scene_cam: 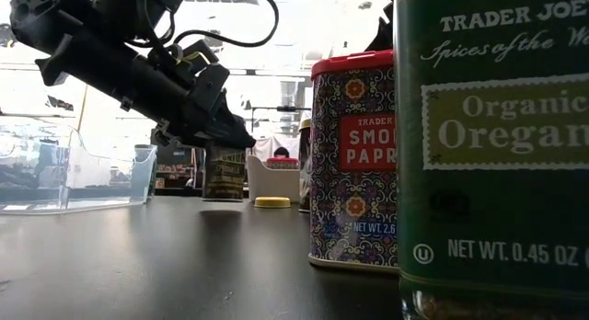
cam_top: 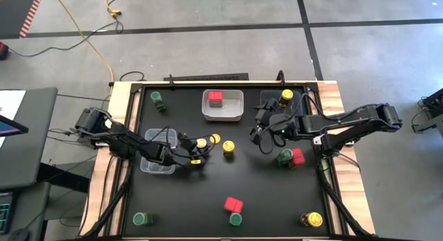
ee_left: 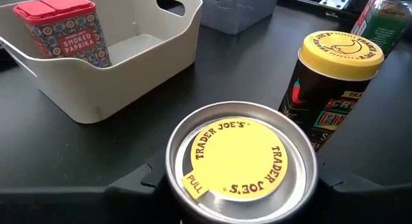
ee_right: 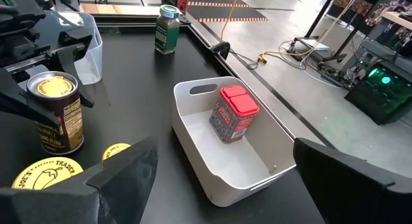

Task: Sort spices by type
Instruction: Put the bottom left yellow seasoning bottle into the black bin

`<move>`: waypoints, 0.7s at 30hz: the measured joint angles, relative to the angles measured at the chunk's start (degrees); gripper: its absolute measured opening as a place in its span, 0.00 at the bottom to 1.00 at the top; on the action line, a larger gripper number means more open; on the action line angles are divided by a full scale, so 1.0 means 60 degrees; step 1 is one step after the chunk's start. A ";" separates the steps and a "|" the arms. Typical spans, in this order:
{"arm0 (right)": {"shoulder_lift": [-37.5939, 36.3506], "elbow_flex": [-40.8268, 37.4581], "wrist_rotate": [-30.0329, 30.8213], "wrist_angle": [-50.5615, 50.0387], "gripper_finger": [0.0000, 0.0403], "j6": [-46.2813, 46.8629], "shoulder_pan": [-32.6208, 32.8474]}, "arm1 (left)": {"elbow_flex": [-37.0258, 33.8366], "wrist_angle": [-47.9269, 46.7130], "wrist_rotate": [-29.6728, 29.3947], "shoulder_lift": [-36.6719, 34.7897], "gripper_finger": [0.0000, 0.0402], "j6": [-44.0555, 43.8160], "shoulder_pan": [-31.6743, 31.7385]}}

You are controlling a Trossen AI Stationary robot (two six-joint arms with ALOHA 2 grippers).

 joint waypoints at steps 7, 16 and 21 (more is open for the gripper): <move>0.0000 0.0000 0.0000 -0.0001 0.97 0.0000 0.0000 | 0.0000 -0.0529 0.0034 0.0000 0.48 -0.0609 0.0000; 0.0003 0.0000 0.0000 -0.0004 0.97 0.0000 0.0000 | 0.0000 -0.0637 0.0062 0.0000 0.58 -0.0927 0.0000; 0.0002 -0.0004 0.0000 -0.0004 0.97 0.0000 0.0000 | 0.0000 -0.0620 0.0058 0.0000 0.63 -0.1302 0.0000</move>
